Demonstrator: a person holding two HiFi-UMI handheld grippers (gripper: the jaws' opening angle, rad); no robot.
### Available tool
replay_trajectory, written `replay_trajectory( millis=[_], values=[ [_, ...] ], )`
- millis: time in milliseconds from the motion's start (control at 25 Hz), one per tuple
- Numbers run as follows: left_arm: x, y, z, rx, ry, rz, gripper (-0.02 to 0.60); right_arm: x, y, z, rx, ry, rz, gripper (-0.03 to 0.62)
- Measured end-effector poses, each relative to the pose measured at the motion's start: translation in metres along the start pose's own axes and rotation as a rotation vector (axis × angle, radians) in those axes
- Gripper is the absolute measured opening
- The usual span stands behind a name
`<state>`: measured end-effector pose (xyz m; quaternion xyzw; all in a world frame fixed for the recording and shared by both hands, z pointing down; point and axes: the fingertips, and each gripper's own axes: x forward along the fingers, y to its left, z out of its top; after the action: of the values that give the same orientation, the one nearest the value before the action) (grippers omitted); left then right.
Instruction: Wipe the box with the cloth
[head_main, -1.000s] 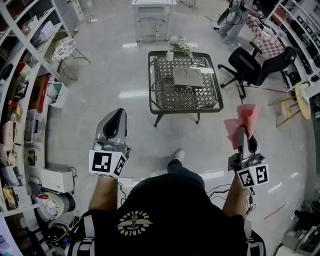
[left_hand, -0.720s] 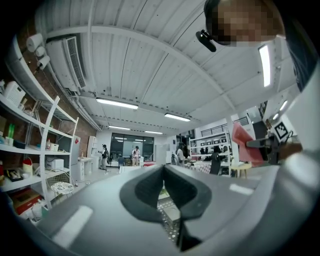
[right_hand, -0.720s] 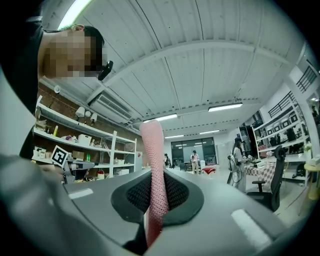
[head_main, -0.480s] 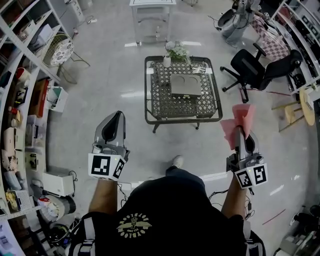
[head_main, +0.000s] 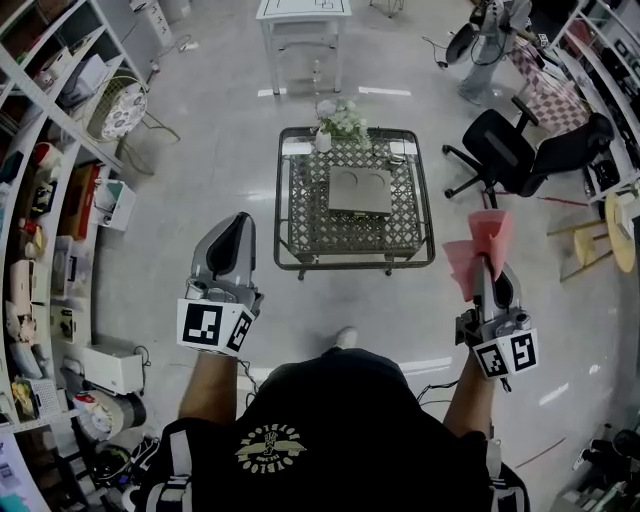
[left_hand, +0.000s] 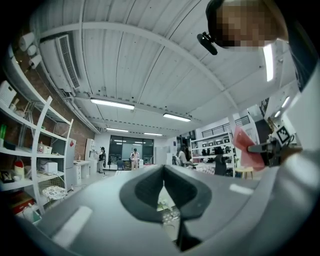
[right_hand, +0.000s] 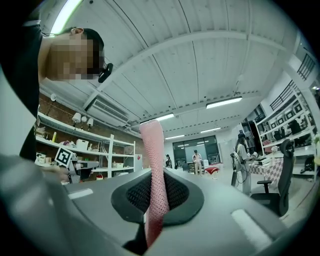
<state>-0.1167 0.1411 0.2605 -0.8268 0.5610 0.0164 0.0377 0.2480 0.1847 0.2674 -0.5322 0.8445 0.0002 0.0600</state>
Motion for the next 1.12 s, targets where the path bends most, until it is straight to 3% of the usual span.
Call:
replay_trajectory(
  millis=[440,840,1120],
  values=[
    [0.061,-0.044,-0.025,0.014,0.043,0.068,0.0,0.026,-0.104,-0.018,0.073,-0.009,0.051,0.017],
    [0.055,-0.018,-0.026,0.023,0.064,0.113,0.0,0.057,-0.086,-0.024,0.08,-0.001,0.102,0.017],
    [0.076,0.008,-0.023,0.026,0.055,0.079,0.0,0.079,-0.074,-0.022,0.076,-0.012,0.076,0.017]
  ],
)
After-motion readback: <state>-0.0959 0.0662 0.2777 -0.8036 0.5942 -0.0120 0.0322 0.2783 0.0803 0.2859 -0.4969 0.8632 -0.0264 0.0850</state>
